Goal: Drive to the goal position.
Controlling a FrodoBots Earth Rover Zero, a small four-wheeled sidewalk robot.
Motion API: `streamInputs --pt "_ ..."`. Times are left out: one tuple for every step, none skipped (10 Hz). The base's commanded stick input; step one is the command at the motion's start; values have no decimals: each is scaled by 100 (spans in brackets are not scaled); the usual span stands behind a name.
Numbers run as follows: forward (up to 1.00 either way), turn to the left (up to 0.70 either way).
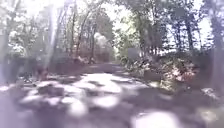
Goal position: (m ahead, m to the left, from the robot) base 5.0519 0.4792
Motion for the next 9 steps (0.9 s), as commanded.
streamInputs --pt "45 0" --pt "45 0" --pt "22 0" --pt "26 0" --pt "45 0" --pt "45 0" --pt "45 0" --pt "45 0" --pt "45 0"
